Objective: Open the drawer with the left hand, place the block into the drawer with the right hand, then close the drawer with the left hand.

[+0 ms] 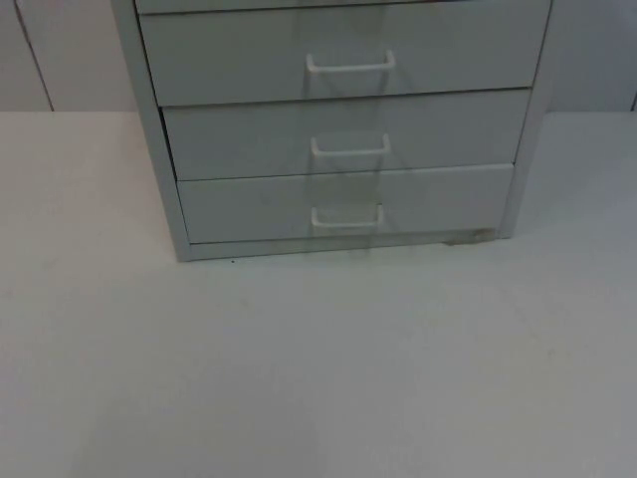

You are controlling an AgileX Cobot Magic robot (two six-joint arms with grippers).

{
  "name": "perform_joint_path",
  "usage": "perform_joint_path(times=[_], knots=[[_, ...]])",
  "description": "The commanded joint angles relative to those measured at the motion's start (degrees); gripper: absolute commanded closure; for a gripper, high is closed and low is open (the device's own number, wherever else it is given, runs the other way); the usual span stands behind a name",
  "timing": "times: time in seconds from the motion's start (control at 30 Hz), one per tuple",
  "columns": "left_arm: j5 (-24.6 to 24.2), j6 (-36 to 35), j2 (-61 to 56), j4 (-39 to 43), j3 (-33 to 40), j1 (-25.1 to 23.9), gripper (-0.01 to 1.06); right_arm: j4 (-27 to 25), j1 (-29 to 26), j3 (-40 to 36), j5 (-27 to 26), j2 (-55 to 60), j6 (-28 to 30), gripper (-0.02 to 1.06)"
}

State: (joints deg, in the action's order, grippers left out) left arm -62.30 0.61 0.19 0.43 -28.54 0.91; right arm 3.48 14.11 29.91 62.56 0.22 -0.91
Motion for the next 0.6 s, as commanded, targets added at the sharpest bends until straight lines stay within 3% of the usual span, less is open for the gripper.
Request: perform_joint_path(times=[0.0,0.57], knots=[[0.7,-0.28,-0.19,0.39,0.21,-0.25,0.0,0.25,-0.03,-0.42,-0.7,-0.22,0.27,-0.01],[0.7,-0.28,-0.19,0.17,0.21,-0.25,0.0,0.13,-0.03,-0.42,-0.81,-0.22,0.27,-0.01]])
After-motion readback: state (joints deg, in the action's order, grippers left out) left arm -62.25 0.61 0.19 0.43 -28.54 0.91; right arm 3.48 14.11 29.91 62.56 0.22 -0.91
